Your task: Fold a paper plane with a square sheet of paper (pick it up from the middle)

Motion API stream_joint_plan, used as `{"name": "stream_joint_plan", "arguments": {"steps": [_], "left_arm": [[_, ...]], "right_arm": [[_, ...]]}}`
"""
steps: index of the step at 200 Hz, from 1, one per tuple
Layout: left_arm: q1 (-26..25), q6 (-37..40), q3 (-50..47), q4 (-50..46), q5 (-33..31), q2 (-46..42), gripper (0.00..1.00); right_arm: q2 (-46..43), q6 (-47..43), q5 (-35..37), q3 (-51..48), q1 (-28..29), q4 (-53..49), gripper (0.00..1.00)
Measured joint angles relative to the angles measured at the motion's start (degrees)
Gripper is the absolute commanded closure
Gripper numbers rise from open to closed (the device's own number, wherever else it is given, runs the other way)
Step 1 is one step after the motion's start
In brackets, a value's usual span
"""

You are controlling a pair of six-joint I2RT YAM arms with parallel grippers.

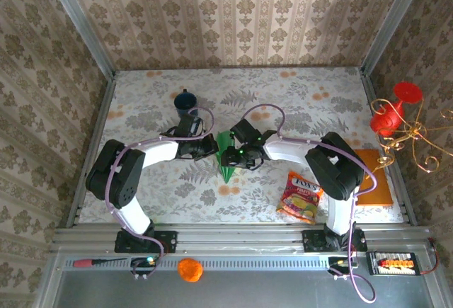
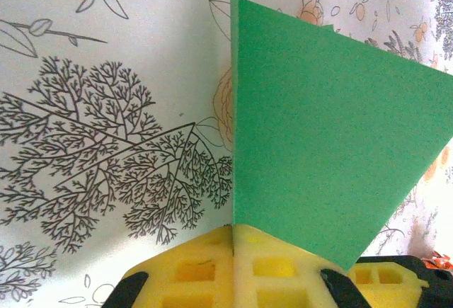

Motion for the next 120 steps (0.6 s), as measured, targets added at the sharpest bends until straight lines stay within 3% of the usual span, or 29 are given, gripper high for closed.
{"name": "stream_joint_plan", "arguments": {"steps": [120], "left_arm": [[0.0, -0.9, 0.0, 0.7, 1.8, 0.0, 1.00]], "right_arm": [[0.5, -1.0, 2.3, 1.9, 1.0, -1.9, 0.46]]}}
